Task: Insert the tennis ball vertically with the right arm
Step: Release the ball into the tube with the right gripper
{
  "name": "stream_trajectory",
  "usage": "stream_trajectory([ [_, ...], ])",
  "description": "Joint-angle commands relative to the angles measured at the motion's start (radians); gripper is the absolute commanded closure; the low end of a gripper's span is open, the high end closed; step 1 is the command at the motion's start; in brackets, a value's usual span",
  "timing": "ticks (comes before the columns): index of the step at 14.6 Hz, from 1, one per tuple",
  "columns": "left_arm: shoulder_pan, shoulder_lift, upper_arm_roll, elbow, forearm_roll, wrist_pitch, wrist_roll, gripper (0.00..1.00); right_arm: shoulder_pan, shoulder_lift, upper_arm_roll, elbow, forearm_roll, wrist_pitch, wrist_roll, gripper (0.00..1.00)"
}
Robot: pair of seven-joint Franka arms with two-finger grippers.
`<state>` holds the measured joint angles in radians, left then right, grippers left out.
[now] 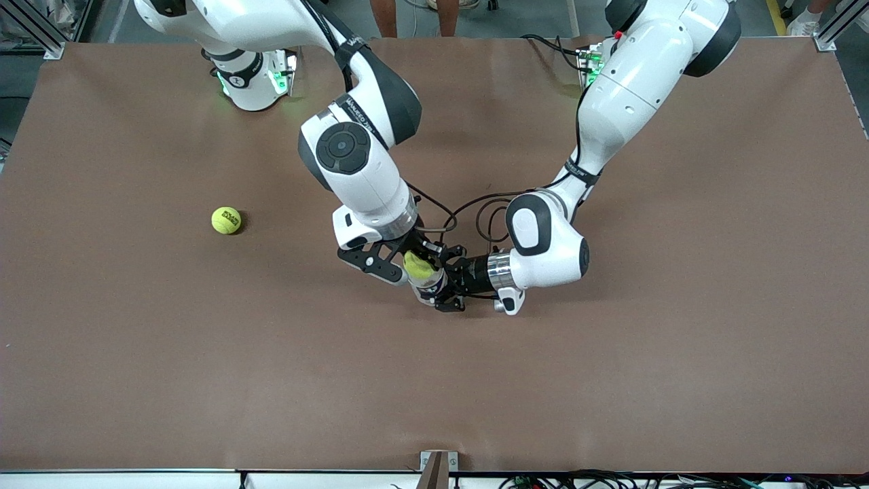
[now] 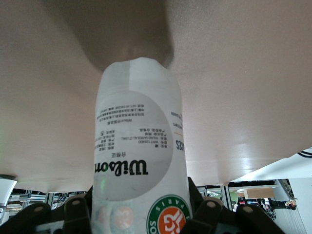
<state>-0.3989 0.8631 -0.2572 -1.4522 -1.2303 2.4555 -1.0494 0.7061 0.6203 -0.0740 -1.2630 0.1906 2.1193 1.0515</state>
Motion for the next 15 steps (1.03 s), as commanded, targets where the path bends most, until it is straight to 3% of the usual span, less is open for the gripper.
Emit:
stream_trajectory([
  [1,-0.006,0.005,0.003,0.007,-0.012,0.002,-0.003,0.34,0.007,0.022,-0.009,0.022,0.009,0.022,0.013,0.46],
  [7,-0.006,0.005,0.003,0.006,-0.014,0.002,-0.006,0.34,0.007,0.022,-0.010,0.019,0.006,0.019,0.010,0.45],
  [8,-0.006,0.005,0.003,0.006,-0.014,0.002,-0.009,0.34,0.007,0.022,-0.010,0.019,0.006,0.019,0.011,0.28],
  [9,-0.006,0.005,0.003,0.007,-0.014,0.002,-0.009,0.34,0.007,0.022,-0.010,0.019,0.006,0.019,0.012,0.00],
  [15,-0.004,0.004,0.003,0.004,-0.014,0.002,-0.011,0.34,0.003,0.013,-0.015,0.020,0.004,-0.001,0.001,0.00],
])
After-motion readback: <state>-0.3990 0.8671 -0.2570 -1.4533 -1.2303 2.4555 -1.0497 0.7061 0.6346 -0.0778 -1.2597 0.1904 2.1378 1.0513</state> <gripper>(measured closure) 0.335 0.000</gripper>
